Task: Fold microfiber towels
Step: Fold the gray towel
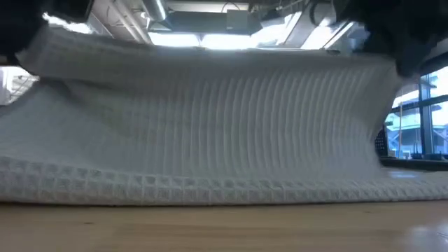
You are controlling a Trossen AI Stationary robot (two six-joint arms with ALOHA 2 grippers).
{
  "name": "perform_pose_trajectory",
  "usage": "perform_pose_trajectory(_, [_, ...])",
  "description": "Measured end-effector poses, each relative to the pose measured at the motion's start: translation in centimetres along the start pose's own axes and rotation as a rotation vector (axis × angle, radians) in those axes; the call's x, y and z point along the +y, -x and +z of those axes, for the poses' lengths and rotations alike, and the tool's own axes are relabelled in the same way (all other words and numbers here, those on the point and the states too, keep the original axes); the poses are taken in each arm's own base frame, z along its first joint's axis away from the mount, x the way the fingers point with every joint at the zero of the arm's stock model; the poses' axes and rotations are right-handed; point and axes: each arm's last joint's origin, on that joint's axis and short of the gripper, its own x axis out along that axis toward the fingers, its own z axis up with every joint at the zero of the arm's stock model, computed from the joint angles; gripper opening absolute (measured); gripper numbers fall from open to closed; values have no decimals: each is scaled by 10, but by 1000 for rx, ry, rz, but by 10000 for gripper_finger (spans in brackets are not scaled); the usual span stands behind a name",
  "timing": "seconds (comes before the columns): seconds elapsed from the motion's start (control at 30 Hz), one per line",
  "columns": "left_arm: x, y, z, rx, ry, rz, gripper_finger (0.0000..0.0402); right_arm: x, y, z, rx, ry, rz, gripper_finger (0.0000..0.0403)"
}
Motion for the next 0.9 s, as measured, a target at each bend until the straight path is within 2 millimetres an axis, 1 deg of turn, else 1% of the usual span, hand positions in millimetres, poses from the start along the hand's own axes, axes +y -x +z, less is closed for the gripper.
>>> perform_pose_trajectory(0.1, [8,-7,3,-10,9,32,0,-11,-10,-6,3,-17,-39,6])
perform_pose_trajectory(0.3, [23,-18,13,-26,39,89,0,-31,-20,-12,-49,-56,-63,6])
perform_pose_trajectory(0.47, [28,-24,21,-40,41,90,13,-43,-20,-10,-55,-77,-83,6])
perform_pose_trajectory(0.67, [32,-30,30,-58,64,81,35,-52,-17,-8,-69,-98,-100,6])
perform_pose_trajectory(0.9, [34,-32,37,-67,84,91,41,-65,-14,-6,-83,-97,-125,6])
